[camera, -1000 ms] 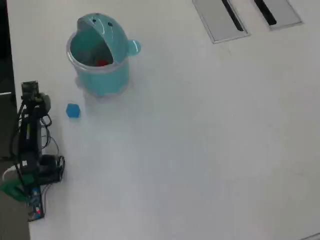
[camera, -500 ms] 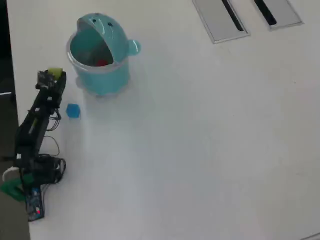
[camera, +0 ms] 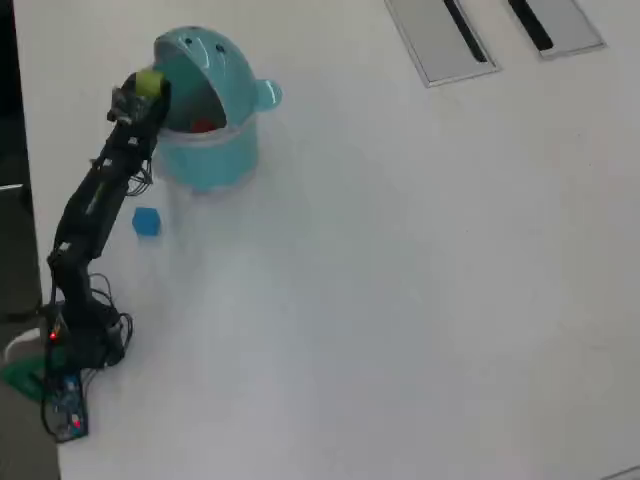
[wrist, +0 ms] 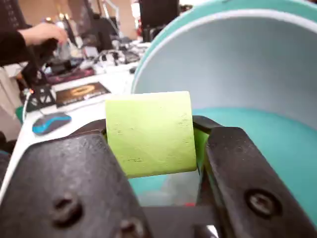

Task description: Grasp RGB lego blocks and put them in the bin one by one.

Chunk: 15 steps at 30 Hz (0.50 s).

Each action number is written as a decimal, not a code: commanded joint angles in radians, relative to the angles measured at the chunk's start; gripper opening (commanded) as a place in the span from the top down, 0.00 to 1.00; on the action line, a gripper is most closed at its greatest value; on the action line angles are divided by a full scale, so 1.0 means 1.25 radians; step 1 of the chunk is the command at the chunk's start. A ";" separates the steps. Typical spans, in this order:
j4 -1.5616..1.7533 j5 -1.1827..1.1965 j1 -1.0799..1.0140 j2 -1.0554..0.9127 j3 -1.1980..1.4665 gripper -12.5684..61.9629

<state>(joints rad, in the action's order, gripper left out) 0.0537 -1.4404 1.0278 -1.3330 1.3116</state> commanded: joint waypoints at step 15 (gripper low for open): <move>-0.088 -0.124 0.010 0.131 -0.287 0.57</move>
<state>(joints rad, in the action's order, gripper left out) -0.0721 -1.5570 1.0508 -1.1428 1.0600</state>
